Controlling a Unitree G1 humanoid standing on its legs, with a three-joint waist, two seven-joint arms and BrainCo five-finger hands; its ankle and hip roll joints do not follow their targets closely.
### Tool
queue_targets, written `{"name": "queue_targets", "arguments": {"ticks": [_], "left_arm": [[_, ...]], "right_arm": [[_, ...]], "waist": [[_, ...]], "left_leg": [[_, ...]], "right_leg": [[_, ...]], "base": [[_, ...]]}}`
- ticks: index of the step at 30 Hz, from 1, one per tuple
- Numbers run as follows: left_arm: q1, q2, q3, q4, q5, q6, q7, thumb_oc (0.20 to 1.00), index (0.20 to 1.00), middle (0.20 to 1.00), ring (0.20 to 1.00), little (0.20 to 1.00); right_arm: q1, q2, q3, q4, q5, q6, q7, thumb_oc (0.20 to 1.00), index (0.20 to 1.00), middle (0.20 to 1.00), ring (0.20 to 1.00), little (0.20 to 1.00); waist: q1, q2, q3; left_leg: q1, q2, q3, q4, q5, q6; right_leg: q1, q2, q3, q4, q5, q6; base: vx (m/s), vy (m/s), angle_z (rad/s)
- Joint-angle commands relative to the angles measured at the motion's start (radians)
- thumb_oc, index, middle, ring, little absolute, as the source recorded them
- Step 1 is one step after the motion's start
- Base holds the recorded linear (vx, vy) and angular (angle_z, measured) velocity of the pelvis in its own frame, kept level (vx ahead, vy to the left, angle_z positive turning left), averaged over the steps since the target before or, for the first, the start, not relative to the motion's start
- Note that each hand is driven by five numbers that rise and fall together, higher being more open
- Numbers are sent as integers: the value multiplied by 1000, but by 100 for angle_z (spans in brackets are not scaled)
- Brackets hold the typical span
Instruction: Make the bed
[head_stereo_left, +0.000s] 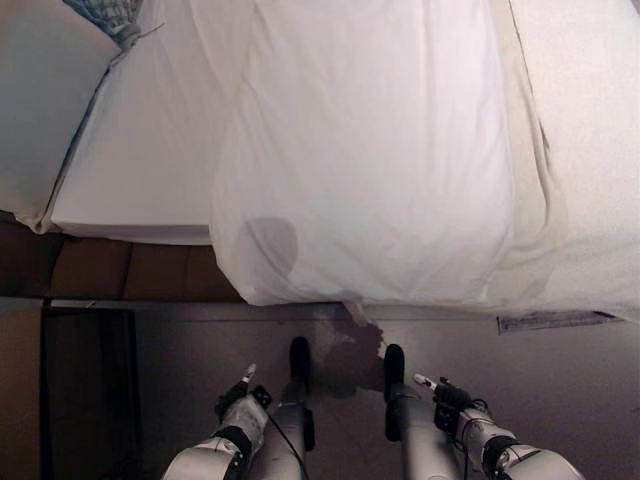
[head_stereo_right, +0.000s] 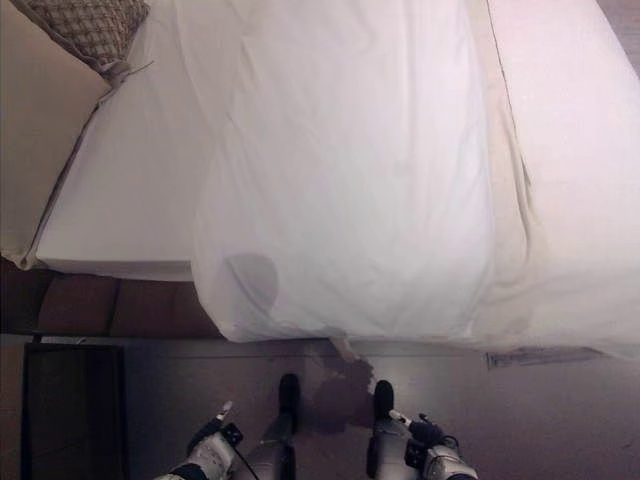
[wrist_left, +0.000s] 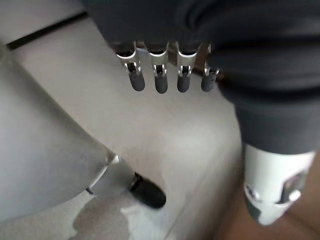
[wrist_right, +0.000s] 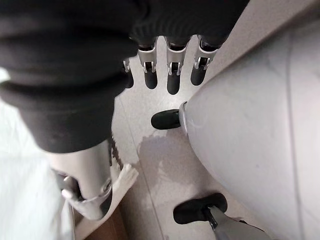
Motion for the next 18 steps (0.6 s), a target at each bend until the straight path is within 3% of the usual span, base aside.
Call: {"name": "queue_targets", "arguments": {"ticks": [1,3,4,5,6,8,12,13,14,18], "left_arm": [[-6,47,-93,-167,238,-27,7,1000,1000,1000,1000,1000],[82,123,-144,-351,365,-18,-62,1000,1000,1000,1000,1000],[121,161,-157,-408,380,-19,-145,1000,1000,1000,1000,1000],[122,161,-157,-409,380,-18,-146,1000,1000,1000,1000,1000],[150,214,-178,-458,421,-39,-247,1000,1000,1000,1000,1000],[138,267,-232,-524,492,-92,-335,1000,1000,1000,1000,1000],[60,312,-319,-590,460,-196,-481,1000,1000,1000,1000,1000],[60,312,-319,-590,460,-196,-481,1000,1000,1000,1000,1000],[-2,328,-371,-628,401,-209,-582,1000,1000,1000,1000,1000],[-170,338,-458,-637,297,-192,-743,1000,1000,1000,1000,1000]], "right_arm": [[31,-13,27,-114,-46,-40,12,1000,1000,1000,1000,1000],[70,-42,42,-229,-73,-62,26,1000,1000,1000,1000,1000],[93,-56,50,-313,-80,-74,39,1000,1000,1000,1000,1000],[94,-56,50,-314,-80,-74,39,1000,1000,1000,1000,1000],[107,-73,60,-401,-93,-92,48,1000,1000,1000,1000,1000],[106,-87,57,-500,-34,-132,75,1000,1000,1000,1000,1000],[38,-146,117,-612,-34,-175,151,1000,1000,1000,1000,1000],[38,-146,117,-612,-34,-175,151,1000,1000,1000,1000,1000],[-21,-168,147,-618,1,-167,219,1000,1000,1000,1000,1000],[-178,-185,217,-573,81,-132,362,1000,1000,1000,1000,1000]], "waist": [[3,-21,33],[10,-19,36],[11,-19,37],[11,-20,37],[11,-23,38],[10,-28,38],[7,-34,40],[7,-34,40],[6,-36,45],[4,-31,60]], "left_leg": [[-5,-24,-5,36,-33,-27],[-13,-24,-10,36,-31,-27],[-13,-24,-9,35,-30,-29],[-13,-24,-9,35,-30,-29],[-13,-21,-8,34,-30,-30],[-15,-20,-6,35,-32,-30],[-32,-19,1,36,-33,-32],[-32,-19,1,36,-33,-32],[-48,-19,5,48,-35,-33],[-107,-20,8,97,-45,-33]], "right_leg": [[71,-58,-10,-121,74,77],[69,-57,-15,-124,72,79],[69,-56,-14,-125,72,80],[69,-56,-14,-125,71,80],[67,-52,-10,-123,66,79],[59,-51,-5,-118,63,80],[28,-46,7,-107,59,79],[28,-46,7,-107,59,79],[8,-45,12,-94,55,77],[-62,-41,24,-41,45,73]], "base": [[0,-36,9],[4,-28,12],[9,-8,15],[12,-2,13],[12,2,8],[7,2,2],[0,0,0],[0,0,0],[-44,0,-5],[-72,4,-7]]}}
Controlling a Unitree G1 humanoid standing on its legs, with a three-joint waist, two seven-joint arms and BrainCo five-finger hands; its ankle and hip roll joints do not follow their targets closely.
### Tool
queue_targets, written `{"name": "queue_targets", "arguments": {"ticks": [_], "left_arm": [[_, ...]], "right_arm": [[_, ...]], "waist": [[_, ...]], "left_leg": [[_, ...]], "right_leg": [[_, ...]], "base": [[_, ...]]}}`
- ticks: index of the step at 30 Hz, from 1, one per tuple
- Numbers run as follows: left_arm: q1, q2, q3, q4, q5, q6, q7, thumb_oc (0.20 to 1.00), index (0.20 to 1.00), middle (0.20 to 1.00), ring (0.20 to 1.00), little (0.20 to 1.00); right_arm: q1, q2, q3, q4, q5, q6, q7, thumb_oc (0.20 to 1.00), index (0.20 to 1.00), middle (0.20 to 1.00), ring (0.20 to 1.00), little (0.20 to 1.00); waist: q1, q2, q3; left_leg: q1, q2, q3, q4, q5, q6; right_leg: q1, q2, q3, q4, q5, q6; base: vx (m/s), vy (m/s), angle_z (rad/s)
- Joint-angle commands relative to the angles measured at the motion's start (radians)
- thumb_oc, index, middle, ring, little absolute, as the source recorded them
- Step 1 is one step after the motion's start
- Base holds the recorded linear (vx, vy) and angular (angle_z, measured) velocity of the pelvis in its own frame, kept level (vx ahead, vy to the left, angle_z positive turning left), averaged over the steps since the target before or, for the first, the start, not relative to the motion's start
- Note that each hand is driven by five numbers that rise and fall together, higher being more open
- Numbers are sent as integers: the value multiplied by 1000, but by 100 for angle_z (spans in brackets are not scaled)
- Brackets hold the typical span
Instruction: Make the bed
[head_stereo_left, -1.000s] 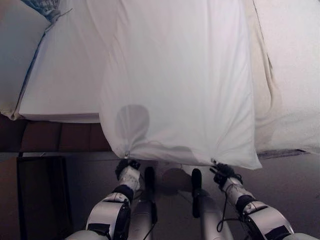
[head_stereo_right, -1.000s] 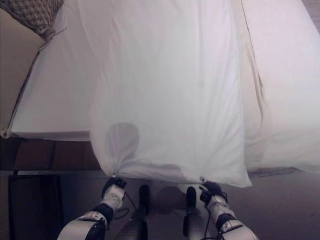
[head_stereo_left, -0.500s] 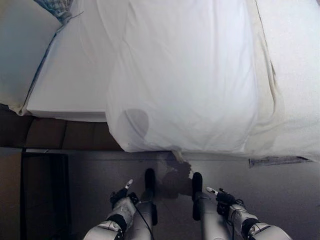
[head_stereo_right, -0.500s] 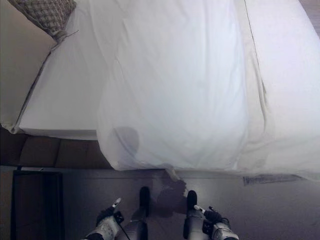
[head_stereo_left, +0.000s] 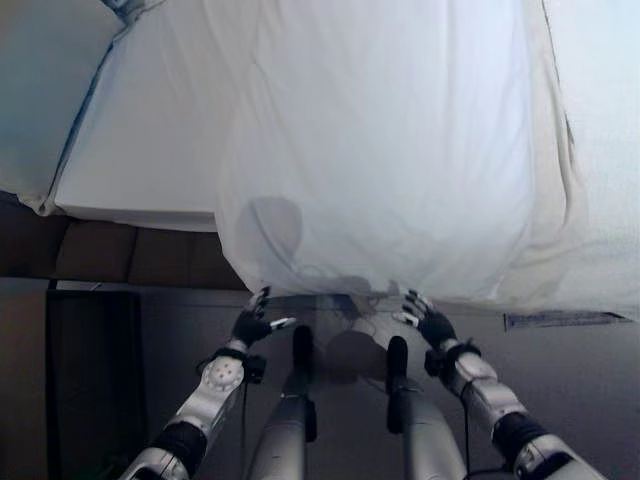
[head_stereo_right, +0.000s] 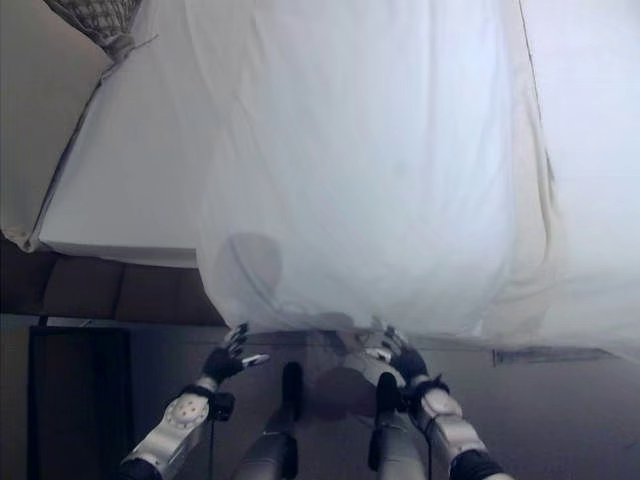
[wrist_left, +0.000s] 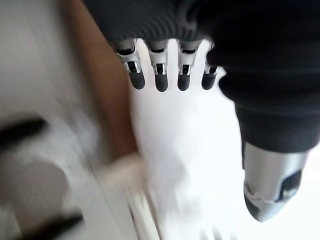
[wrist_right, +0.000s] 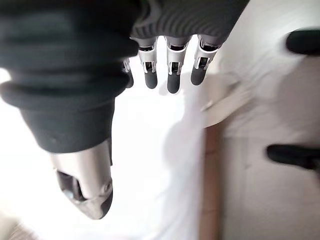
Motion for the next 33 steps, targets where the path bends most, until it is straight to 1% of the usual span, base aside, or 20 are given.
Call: {"name": "queue_targets", "arguments": {"ticks": [1,2,4,5,6,8,11,12,15,18,22,23,24,25,26,27,28,29,31,33], "left_arm": [[-135,6,-26,-38,-111,-20,-180,1000,1000,1000,1000,1000],[-162,5,-29,-30,-120,-8,-197,1000,1000,1000,1000,1000],[-256,20,-51,-4,-159,11,-265,1000,1000,1000,1000,1000],[-257,20,-51,-3,-159,11,-266,1000,1000,1000,1000,1000],[-322,22,-59,21,-185,23,-314,1000,1000,1000,1000,1000],[-370,32,-68,37,-214,43,-366,1000,1000,1000,1000,1000],[-436,30,-76,65,-213,55,-398,1000,1000,1000,1000,1000],[-459,30,-73,85,-211,50,-399,1000,1000,1000,1000,1000],[-514,19,-42,131,-185,26,-355,1000,1000,1000,1000,1000],[-574,9,9,205,-161,2,-259,1000,1000,1000,1000,1000],[-651,41,13,289,-102,-21,-162,1000,1000,1000,1000,1000],[-653,42,13,290,-102,-22,-162,1000,1000,1000,1000,1000],[-699,65,6,346,-63,-38,-106,1000,1000,1000,1000,1000],[-713,68,12,371,-62,-45,-83,1000,1000,1000,1000,1000],[-728,69,23,398,-63,-53,-31,1000,1000,1000,1000,1000],[-737,73,34,411,-69,-59,-3,1000,1000,1000,1000,1000],[-750,81,41,430,-61,-60,28,1000,1000,1000,1000,1000],[-769,87,40,461,-57,-56,46,1000,1000,1000,1000,1000],[-780,99,49,490,-101,-52,25,1000,1000,1000,1000,1000],[-800,121,51,513,-114,-52,32,1000,1000,1000,1000,1000]], "right_arm": [[-76,-4,33,-19,127,12,166,1000,1000,1000,1000,1000],[-102,-4,36,-11,137,21,179,1000,1000,1000,1000,1000],[-174,-12,40,-1,182,40,238,1000,1000,1000,1000,1000],[-175,-12,39,0,183,40,238,1000,1000,1000,1000,1000],[-227,-14,38,13,196,50,269,1000,1000,1000,1000,1000],[-266,-26,37,13,210,60,295,1000,1000,1000,1000,1000],[-320,-31,25,34,239,80,319,1000,1000,1000,1000,1000],[-343,-36,26,47,241,86,328,1000,1000,1000,1000,1000],[-408,-52,22,83,247,89,335,1000,1000,1000,1000,1000],[-486,-63,9,134,248,75,302,1000,1000,1000,1000,1000],[-596,-86,13,220,228,49,219,1000,1000,1000,1000,1000],[-599,-86,13,222,228,48,220,1000,1000,1000,1000,1000],[-654,-91,26,274,222,42,192,1000,1000,1000,1000,1000],[-672,-88,28,294,226,39,181,1000,1000,1000,1000,1000],[-695,-86,30,321,224,21,144,1000,1000,1000,1000,1000],[-712,-79,22,332,229,9,113,1000,1000,1000,1000,1000],[-731,-77,22,351,234,10,93,1000,1000,1000,1000,1000],[-761,-77,18,392,239,-5,60,1000,1000,1000,1000,1000],[-795,-82,11,429,246,-14,29,1000,1000,1000,1000,1000],[-827,-104,3,458,249,-26,-10,1000,1000,1000,1000,1000]], "waist": [[1,-29,17],[-1,-28,21],[-4,-25,31],[-4,-25,30],[-9,-23,31],[-13,-22,25],[-17,-22,17],[-18,-25,16],[-17,-29,18],[-18,-33,25],[-18,-39,35],[-18,-40,35],[-20,-44,36],[-20,-46,35],[-21,-48,38],[-23,-50,35],[-23,-51,34],[-23,-52,33],[-23,-50,30],[-24,-49,26]], "left_leg": [[-63,-8,6,120,-72,-39],[-73,-8,6,130,-76,-39],[-125,-8,7,190,-92,-37],[-128,-8,7,193,-93,-37],[-175,-5,10,240,-104,-38],[-226,0,15,286,-117,-37],[-286,3,19,333,-131,-37],[-307,4,22,347,-133,-39],[-350,8,21,383,-146,-35],[-391,6,22,418,-157,-34],[-433,6,26,467,-174,-30],[-436,6,27,469,-175,-30],[-452,8,31,493,-184,-31],[-458,9,35,504,-185,-34],[-457,11,37,513,-195,-33],[-471,10,40,528,-195,-34],[-476,11,40,534,-199,-33],[-488,13,44,551,-205,-33],[-488,14,46,548,-208,-31],[-494,14,51,551,-208,-32]], "right_leg": [[-16,-32,33,-28,38,68],[-27,-32,34,-16,34,68],[-79,-34,40,38,22,65],[-82,-34,40,40,21,66],[-127,-36,40,87,12,63],[-179,-40,44,134,1,61],[-244,-42,49,178,-8,59],[-261,-42,49,188,-10,57],[-312,-41,56,223,-17,54],[-355,-42,67,260,-23,54],[-394,-45,70,295,-32,50],[-397,-45,71,298,-33,50],[-417,-47,77,320,-40,49],[-422,-48,76,329,-41,49],[-421,-47,76,336,-48,48],[-439,-47,79,351,-48,47],[-445,-47,79,354,-48,47],[-456,-48,84,361,-52,47],[-461,-48,85,364,-51,49],[-465,-50,85,363,-51,49]], "base": [[-75,-3,-4],[-78,-5,-4],[-70,6,-3],[-72,4,3],[-53,6,4],[-55,5,9],[-28,4,8],[0,0,0],[-9,12,3],[-7,10,-2],[-3,7,-2],[1,19,-9],[-3,12,-7],[4,19,-7],[-5,13,-4],[-2,19,-4],[-9,19,-3],[0,0,0],[-3,25,-4],[-3,6,-2]]}}
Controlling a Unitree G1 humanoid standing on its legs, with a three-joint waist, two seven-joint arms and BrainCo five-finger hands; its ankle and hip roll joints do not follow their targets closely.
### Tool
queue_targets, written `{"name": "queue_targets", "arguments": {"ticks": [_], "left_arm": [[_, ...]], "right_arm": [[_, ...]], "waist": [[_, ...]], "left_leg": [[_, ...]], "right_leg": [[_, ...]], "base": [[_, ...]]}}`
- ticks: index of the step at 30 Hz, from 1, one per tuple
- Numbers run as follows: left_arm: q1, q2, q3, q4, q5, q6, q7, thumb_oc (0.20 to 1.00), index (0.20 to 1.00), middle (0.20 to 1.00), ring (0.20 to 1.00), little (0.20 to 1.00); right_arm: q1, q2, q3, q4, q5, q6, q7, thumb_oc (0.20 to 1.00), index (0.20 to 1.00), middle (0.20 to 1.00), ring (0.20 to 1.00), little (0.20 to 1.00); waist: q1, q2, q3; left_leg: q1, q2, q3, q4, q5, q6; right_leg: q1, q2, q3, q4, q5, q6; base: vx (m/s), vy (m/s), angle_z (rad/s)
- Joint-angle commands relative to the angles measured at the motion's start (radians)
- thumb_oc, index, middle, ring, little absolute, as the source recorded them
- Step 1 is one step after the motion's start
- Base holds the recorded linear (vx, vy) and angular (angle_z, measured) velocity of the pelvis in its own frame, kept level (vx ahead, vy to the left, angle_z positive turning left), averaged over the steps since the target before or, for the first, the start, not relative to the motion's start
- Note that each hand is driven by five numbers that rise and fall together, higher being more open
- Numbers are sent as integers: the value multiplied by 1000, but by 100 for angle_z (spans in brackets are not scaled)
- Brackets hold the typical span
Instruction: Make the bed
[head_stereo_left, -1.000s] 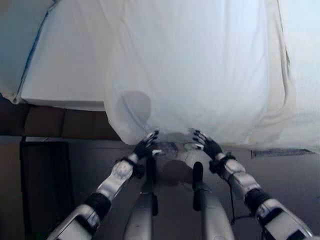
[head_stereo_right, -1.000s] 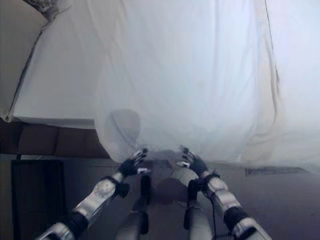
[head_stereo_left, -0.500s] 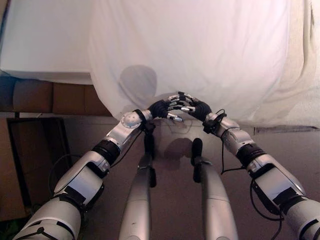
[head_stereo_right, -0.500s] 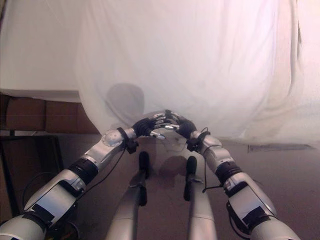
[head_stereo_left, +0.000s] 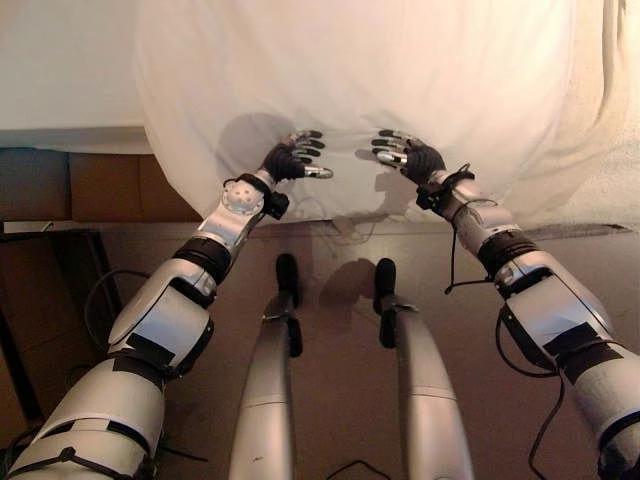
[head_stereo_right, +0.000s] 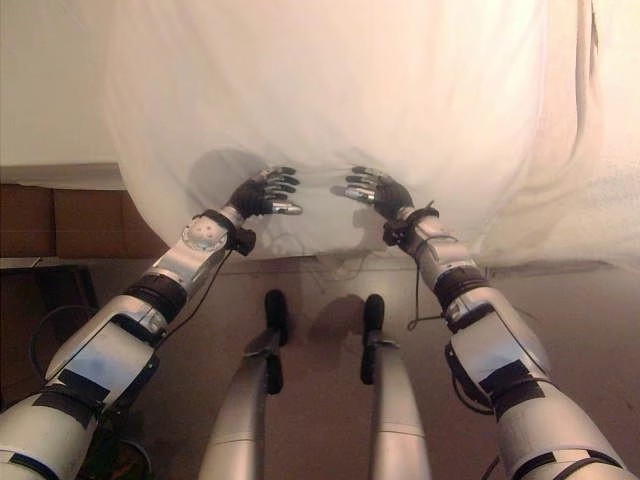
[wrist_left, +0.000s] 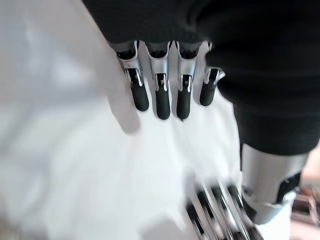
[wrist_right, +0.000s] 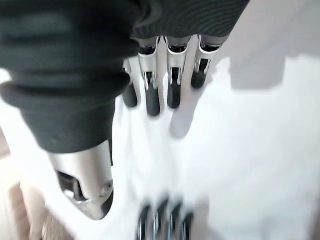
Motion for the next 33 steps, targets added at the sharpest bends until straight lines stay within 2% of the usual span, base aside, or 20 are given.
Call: {"name": "queue_targets", "arguments": {"ticks": [1,5,6,9,13,15,20,23,26,30,33], "left_arm": [[-47,41,92,80,-30,-44,47,1000,1000,1000,1000,1000],[-59,78,140,116,-43,-47,147,1000,1000,1000,1000,1000],[-61,90,168,118,-55,-57,200,1000,1000,1000,1000,1000],[-55,110,187,116,-25,-61,255,1000,1000,1000,1000,1000],[1,178,268,112,-14,-63,361,1000,1000,1000,1000,1000],[27,191,275,100,8,-60,376,1000,1000,1000,1000,1000],[206,220,386,106,29,-37,396,1000,1000,1000,1000,1000],[296,212,430,122,36,-19,381,1000,1000,1000,1000,1000],[405,165,466,116,20,-16,348,1000,1000,1000,1000,1000],[544,67,491,145,6,-13,271,1000,1000,1000,1000,1000],[638,-7,483,160,39,-20,239,1000,1000,1000,1000,1000]], "right_arm": [[-38,-43,-44,52,53,-86,-85,1000,1000,1000,1000,1000],[-56,-97,-73,80,68,-94,-156,1000,1000,1000,1000,1000],[-46,-127,-82,75,69,-96,-170,1000,1000,1000,1000,1000],[-30,-168,-88,69,64,-95,-184,1000,1000,1000,1000,1000],[31,-237,-138,82,71,-96,-225,1000,1000,1000,1000,1000],[51,-244,-148,79,65,-96,-231,1000,1000,1000,1000,1000],[206,-268,-242,98,63,-77,-231,1000,1000,1000,1000,1000],[295,-247,-294,99,70,-69,-228,1000,1000,1000,1000,1000],[410,-215,-349,111,54,-53,-222,1000,1000,1000,1000,1000],[573,-131,-392,124,27,-45,-191,1000,1000,1000,1000,1000],[698,-34,-404,99,8,-61,-172,1000,1000,1000,1000,1000]], "waist": [[11,-10,-63],[9,-9,-66],[5,-7,-63],[2,-3,-60],[7,3,-44],[9,6,-40],[11,8,-29],[9,6,-38],[7,1,-52],[5,-6,-87],[2,-12,-127]], "left_leg": [[5,2,42,71,-93,-30],[6,4,45,62,-91,-32],[10,0,44,51,-85,-35],[17,-5,42,27,-76,-37],[42,1,40,-25,-51,-47],[51,1,37,-36,-46,-48],[120,4,22,-99,-28,-55],[175,2,18,-161,2,-58],[264,-3,11,-231,25,-60],[433,-3,7,-372,62,-60],[545,1,16,-468,90,-61]], "right_leg": [[19,-24,25,-52,22,86],[19,-24,23,-53,16,86],[23,-24,26,-54,16,86],[29,-27,26,-62,16,86],[57,-24,17,-105,26,85],[68,-21,13,-116,28,84],[142,-6,-1,-186,39,83],[200,2,-8,-248,62,84],[290,9,-20,-316,81,88],[447,13,-32,-416,107,95],[560,23,-34,-508,137,100]], "base": [[0,0,0],[-6,-10,0],[-22,-39,-1],[-22,-40,4],[-32,-58,3],[-21,-62,-1],[0,-62,1],[12,-42,2],[43,-31,1],[91,-6,0],[130,23,-1]]}}
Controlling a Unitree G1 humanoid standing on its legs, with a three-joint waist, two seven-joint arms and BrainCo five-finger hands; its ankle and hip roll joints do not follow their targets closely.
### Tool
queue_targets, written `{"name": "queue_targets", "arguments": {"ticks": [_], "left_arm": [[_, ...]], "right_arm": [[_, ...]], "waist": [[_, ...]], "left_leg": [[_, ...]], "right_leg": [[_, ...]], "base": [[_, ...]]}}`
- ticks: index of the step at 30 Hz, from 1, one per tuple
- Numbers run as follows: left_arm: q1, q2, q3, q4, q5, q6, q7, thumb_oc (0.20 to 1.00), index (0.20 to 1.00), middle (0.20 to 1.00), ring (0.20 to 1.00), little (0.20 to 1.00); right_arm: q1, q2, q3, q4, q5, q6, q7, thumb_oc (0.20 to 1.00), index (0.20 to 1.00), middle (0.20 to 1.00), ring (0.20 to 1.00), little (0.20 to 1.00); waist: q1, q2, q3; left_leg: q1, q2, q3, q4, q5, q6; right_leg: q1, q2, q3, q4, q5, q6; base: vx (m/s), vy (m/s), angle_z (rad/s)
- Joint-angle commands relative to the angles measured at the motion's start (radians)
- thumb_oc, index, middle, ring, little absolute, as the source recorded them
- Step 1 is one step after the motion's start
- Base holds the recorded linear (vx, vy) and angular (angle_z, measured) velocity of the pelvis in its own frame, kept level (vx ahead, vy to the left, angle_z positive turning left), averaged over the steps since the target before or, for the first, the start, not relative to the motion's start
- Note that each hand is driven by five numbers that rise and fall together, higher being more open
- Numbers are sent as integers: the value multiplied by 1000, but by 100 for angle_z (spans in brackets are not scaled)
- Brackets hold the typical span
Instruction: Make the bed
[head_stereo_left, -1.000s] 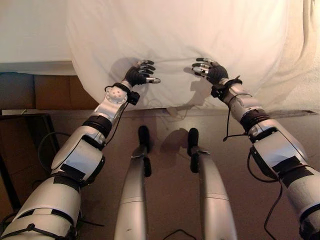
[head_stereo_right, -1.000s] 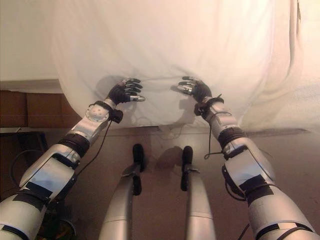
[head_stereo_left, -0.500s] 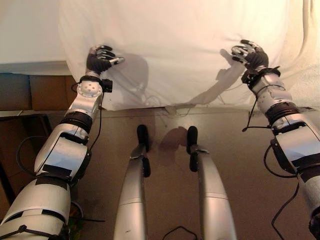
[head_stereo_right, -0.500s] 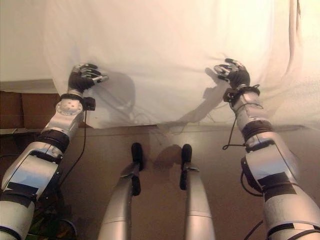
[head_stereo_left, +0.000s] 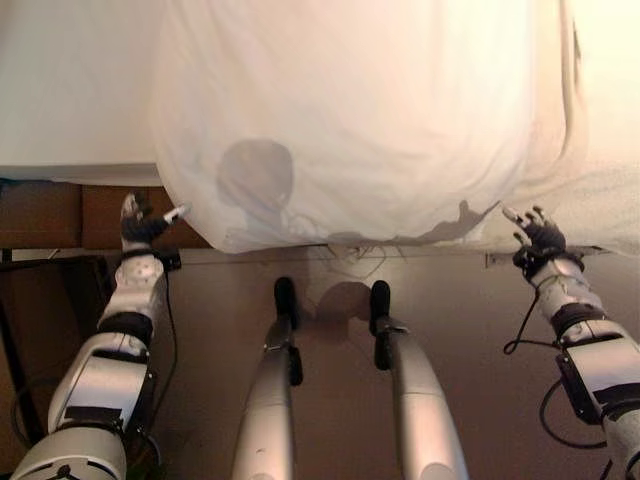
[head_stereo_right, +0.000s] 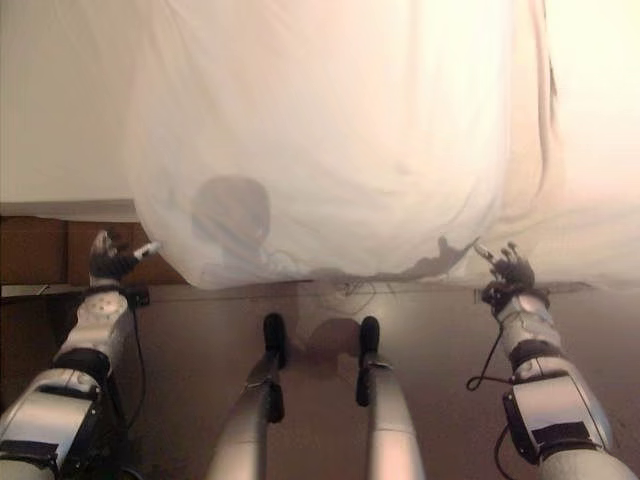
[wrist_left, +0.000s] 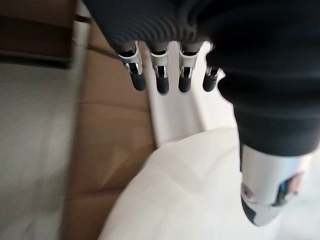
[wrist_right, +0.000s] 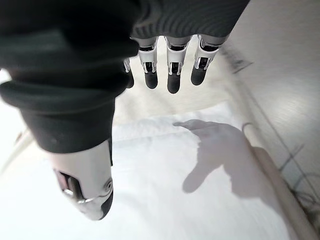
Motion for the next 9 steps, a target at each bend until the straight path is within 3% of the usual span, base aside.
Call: {"name": "queue_targets", "arguments": {"ticks": [1,4,9], "left_arm": [[32,-61,-21,46,78,-34,-38,1000,1000,1000,1000,1000],[85,-118,-44,48,119,-28,-41,1000,1000,1000,1000,1000],[228,-233,-77,77,182,13,-96,1000,1000,1000,1000,1000]], "right_arm": [[86,37,-10,8,-25,-32,38,1000,1000,1000,1000,1000],[148,84,-6,-1,-60,-43,43,1000,1000,1000,1000,1000],[305,181,-7,-13,-135,-39,58,1000,1000,1000,1000,1000]], "waist": [[21,-5,-98],[24,-5,-131],[16,-3,-223]], "left_leg": [[65,-14,6,-82,7,-40],[128,-13,8,-134,20,-38],[225,-5,15,-142,-2,-32]], "right_leg": [[117,-9,26,-224,124,92],[177,-9,26,-273,145,98],[295,-19,49,-364,178,104]], "base": [[134,36,-6],[96,29,-10],[69,45,2]]}}
